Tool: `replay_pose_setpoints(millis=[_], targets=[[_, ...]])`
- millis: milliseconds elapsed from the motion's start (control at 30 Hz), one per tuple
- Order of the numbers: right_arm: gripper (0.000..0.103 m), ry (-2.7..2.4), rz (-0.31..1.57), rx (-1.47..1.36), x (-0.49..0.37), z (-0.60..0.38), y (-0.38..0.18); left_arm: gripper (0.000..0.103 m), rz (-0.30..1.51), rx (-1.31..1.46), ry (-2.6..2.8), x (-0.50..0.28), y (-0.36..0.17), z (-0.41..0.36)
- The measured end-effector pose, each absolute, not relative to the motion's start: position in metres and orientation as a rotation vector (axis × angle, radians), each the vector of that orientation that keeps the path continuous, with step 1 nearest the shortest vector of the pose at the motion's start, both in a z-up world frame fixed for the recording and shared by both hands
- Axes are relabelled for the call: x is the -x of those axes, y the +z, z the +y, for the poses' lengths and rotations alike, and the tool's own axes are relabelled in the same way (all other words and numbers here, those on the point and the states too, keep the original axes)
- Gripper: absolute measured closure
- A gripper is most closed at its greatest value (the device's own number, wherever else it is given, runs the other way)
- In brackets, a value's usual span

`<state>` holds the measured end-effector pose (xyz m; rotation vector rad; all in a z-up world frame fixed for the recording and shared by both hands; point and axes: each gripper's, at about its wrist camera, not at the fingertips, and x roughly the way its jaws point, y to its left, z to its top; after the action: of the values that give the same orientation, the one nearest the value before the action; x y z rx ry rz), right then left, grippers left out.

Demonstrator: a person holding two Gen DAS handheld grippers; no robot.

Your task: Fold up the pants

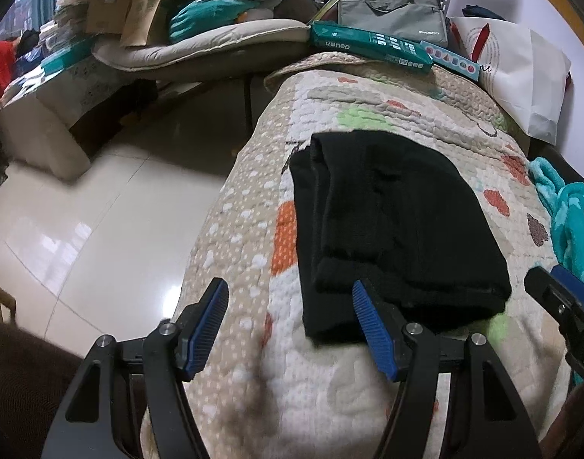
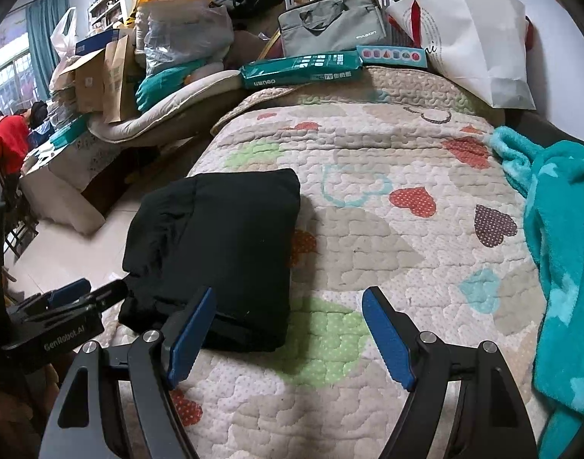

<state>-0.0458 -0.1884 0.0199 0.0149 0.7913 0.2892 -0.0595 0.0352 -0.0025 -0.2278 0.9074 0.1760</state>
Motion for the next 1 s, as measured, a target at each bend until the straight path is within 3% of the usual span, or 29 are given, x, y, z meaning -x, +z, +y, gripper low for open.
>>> replay_pose_setpoints(millis=[1000], targets=[[0.018,0.262,0.784,-0.010,0.087,-0.207,0.027,0.036,0.886,0.132,0.181,0.111,0.020,-0.008]])
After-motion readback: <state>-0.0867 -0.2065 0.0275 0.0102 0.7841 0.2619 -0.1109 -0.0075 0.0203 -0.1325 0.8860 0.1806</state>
